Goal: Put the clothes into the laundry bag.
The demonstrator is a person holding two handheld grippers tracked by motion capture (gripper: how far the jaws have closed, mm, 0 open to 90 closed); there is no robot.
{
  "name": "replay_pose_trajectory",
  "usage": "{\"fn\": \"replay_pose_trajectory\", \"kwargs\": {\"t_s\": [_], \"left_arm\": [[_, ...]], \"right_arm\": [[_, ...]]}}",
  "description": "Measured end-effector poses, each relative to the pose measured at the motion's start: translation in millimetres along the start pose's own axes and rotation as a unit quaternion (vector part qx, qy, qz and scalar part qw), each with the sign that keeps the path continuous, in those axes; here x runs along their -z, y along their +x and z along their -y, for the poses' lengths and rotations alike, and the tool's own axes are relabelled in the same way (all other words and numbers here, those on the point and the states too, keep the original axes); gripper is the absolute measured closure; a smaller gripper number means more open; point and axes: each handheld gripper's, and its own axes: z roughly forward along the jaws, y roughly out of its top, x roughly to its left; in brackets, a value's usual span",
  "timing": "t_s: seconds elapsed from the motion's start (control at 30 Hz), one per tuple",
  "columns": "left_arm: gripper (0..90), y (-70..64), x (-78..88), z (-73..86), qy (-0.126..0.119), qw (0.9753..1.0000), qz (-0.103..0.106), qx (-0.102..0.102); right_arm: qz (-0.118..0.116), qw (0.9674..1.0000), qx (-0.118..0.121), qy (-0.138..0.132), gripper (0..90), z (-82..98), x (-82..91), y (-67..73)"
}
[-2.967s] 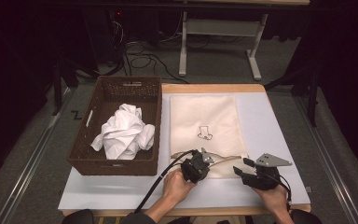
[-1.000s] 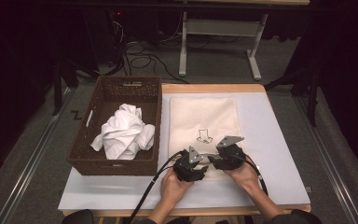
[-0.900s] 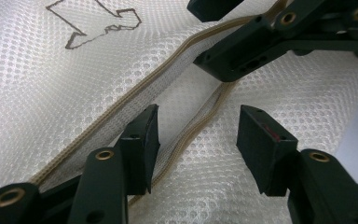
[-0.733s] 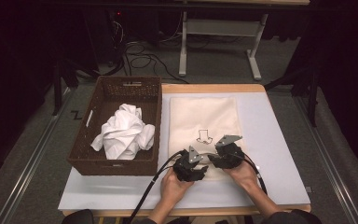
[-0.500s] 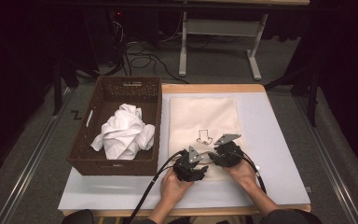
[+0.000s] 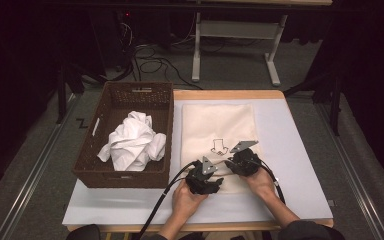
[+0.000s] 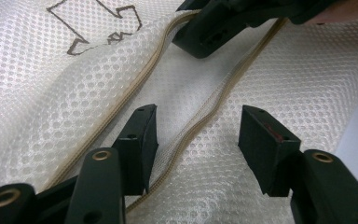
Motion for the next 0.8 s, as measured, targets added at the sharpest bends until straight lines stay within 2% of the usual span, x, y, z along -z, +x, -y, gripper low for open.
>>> {"fn": "replay_pose_trajectory", "kwargs": {"t_s": [0.07, 0.1, 0.2, 0.33, 0.43, 0.63, 0.7, 0.8], "left_arm": [[46.4, 0.0, 0.0, 0.1, 0.000, 1.0000, 0.000, 0.000], [46.4, 0.1, 0.0, 0.1, -0.001, 1.0000, 0.000, 0.001], [46.4, -0.2, -0.1, -0.1, 0.001, 1.0000, -0.004, 0.000], [46.3, -0.3, -0.1, 0.1, 0.001, 1.0000, -0.004, 0.000], [46.1, -0.3, -0.1, 0.0, 0.000, 1.0000, -0.005, 0.000], [44.2, -0.3, 0.0, 0.1, 0.001, 1.0000, -0.007, 0.001], [43.8, -0.5, -0.1, 0.1, 0.001, 1.0000, -0.008, 0.001], [43.5, -0.5, -0.1, 0.1, 0.001, 1.0000, -0.009, 0.001]], "right_arm": [[-0.005, 1.0000, -0.002, -0.001, 83.6, -0.3, 0.0, -2.1], [-0.006, 0.9999, 0.001, 0.010, 86.3, -3.6, 1.2, -3.8], [-0.006, 0.9999, 0.000, 0.009, 87.3, -8.2, 6.1, -4.1], [-0.006, 0.9999, 0.010, 0.013, 87.9, -11.9, 10.9, -5.9], [-0.012, 0.9999, 0.003, 0.012, 88.0, -12.5, 10.5, -8.4], [-0.010, 0.9999, 0.009, 0.009, 88.0, -15.9, 14.4, -9.4], [-0.012, 0.9999, -0.002, 0.006, 88.0, -17.3, 14.1, -11.0], [-0.012, 0.9999, -0.001, 0.008, 88.0, -17.4, 13.3, -11.3]]}}
